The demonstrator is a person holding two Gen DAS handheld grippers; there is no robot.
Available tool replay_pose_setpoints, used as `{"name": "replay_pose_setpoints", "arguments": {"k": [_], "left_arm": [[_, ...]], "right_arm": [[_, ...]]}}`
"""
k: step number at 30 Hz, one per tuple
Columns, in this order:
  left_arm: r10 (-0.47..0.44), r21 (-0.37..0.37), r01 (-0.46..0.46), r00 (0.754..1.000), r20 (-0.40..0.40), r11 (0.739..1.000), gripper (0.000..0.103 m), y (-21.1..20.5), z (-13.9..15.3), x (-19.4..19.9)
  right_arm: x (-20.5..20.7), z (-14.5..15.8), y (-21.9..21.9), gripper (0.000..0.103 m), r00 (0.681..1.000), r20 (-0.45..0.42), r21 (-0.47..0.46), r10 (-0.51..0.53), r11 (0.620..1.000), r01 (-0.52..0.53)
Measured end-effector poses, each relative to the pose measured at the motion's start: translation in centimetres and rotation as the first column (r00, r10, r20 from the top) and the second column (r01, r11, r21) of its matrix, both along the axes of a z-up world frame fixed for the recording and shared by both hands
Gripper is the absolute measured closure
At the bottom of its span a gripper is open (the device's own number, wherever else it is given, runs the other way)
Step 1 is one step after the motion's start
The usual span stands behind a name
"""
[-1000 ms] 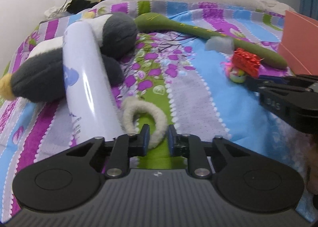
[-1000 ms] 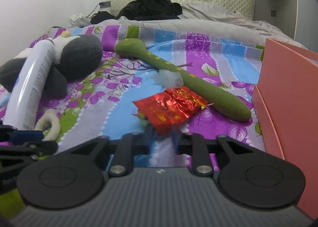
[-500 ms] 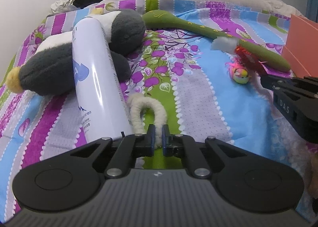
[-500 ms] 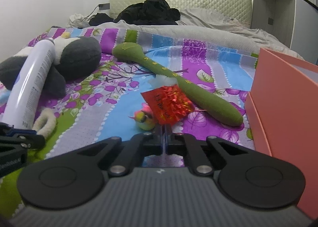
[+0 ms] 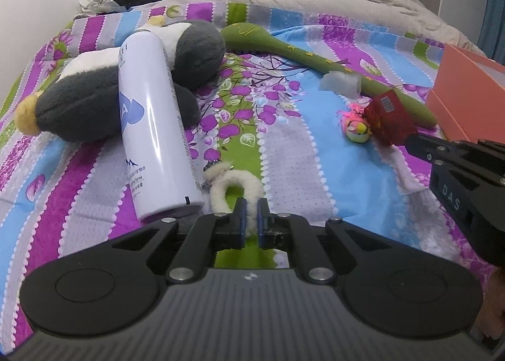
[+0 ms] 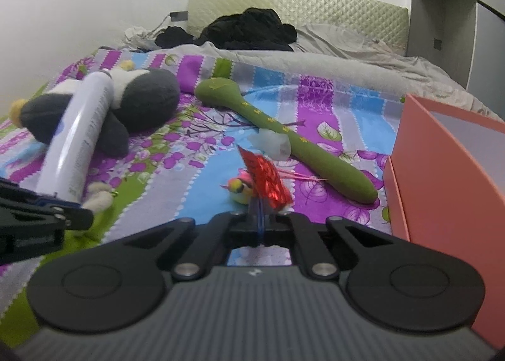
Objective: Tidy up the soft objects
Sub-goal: 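Lift the fuzzy ring with the left tool while the right tool lifts the red packet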
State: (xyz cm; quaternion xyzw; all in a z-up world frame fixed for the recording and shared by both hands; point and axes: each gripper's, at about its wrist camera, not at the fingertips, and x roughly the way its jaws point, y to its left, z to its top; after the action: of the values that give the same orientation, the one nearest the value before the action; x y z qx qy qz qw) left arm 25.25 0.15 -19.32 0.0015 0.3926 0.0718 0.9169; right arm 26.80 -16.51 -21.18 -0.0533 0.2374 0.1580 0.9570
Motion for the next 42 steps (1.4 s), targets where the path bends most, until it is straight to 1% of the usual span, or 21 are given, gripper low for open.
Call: {"name": "replay_pose_setpoints", "arguments": {"k": [3,13,17,21,23,28,31,33,34,35,36,37,38,39,40,41,42], "left_arm": [[-0.004,-0.011,0.004,1.000,0.004,1.000,0.095,-0.2,0.3,-0.5],[-0.018,-0.095,0.020,1.000,0.026,0.995,0.095,-0.7,1.8,-3.9],[-0.032,-0.119,0.035,0.999,0.025,0.992,0.095,-1.3,2.0,-5.6],[-0.040,-0.148,0.043,0.999,0.023,0.988,0.095,-1.6,2.0,-7.3],[-0.044,-0.173,0.047,0.999,0.021,0.984,0.095,-1.5,2.1,-8.1],[-0.056,-0.190,0.060,0.998,0.025,0.980,0.094,-2.0,2.3,-10.0],[-0.051,-0.208,0.055,0.998,0.022,0.977,0.094,-1.8,2.2,-10.7],[-0.047,-0.230,0.050,0.999,0.018,0.972,0.093,-1.6,2.1,-11.1],[-0.045,-0.235,0.048,0.999,0.018,0.971,0.093,-1.5,2.1,-11.2],[-0.042,-0.237,0.045,0.999,0.014,0.970,0.089,-1.4,2.0,-11.3],[-0.043,-0.238,0.043,0.999,0.007,0.970,0.081,-1.4,1.9,-11.4],[-0.046,-0.238,0.045,0.999,0.004,0.970,0.075,-1.4,1.8,-11.5],[-0.047,-0.237,0.046,0.999,0.001,0.970,0.063,-1.4,1.7,-11.7],[-0.042,-0.234,0.041,0.999,0.001,0.971,0.057,-1.4,1.7,-11.9],[-0.034,-0.231,0.034,0.999,0.003,0.972,0.055,-1.3,1.7,-12.0],[-0.026,-0.228,0.028,1.000,0.009,0.973,0.053,-1.2,1.7,-12.2],[-0.021,-0.228,0.023,1.000,0.015,0.973,0.051,-1.1,1.8,-12.3]], "right_arm": [[-1.0,0.4,-0.2,0.100,1.000,0.004,0.001,0.009,1.000,-0.009],[-5.2,1.0,-1.2,0.100,1.000,-0.014,0.007,0.011,1.000,-0.011],[-7.0,1.0,-1.2,0.100,1.000,-0.019,-0.006,0.018,1.000,-0.018],[-9.3,1.1,-0.8,0.100,0.999,-0.010,-0.044,0.036,0.998,-0.036],[-10.8,1.1,-0.8,0.100,0.999,-0.018,-0.048,0.048,0.998,-0.049],[-14.0,0.8,-1.0,0.100,0.997,-0.046,-0.057,0.063,0.996,-0.065],[-15.1,0.6,-1.3,0.100,0.997,-0.055,-0.068,0.057,0.996,-0.061],[-15.3,0.5,-1.7,0.097,0.995,-0.073,-0.043,0.061,0.997,-0.064],[-15.2,0.5,-1.9,0.097,0.995,-0.084,-0.026,0.062,0.998,-0.064],[-15.1,0.4,-2.0,0.096,0.993,-0.097,-0.013,0.063,0.998,-0.064],[-15.1,0.3,-2.1,0.096,0.992,-0.104,-0.008,0.066,0.998,-0.067],[-15.2,0.2,-2.1,0.094,0.992,-0.107,-0.006,0.071,0.997,-0.072],[-15.2,0.1,-2.1,0.089,0.992,-0.108,-0.004,0.070,0.998,-0.070],[-15.1,0.1,-2.1,0.081,0.991,-0.111,0.002,0.072,0.997,-0.072],[-15.1,0.0,-2.1,0.062,0.991,-0.113,0.010,0.076,0.997,-0.075],[-15.1,-0.1,-2.1,0.050,0.990,-0.112,0.023,0.083,0.996,-0.081],[-15.1,-0.1,-2.1,0.049,0.990,-0.110,0.035,0.091,0.996,-0.088]]}}
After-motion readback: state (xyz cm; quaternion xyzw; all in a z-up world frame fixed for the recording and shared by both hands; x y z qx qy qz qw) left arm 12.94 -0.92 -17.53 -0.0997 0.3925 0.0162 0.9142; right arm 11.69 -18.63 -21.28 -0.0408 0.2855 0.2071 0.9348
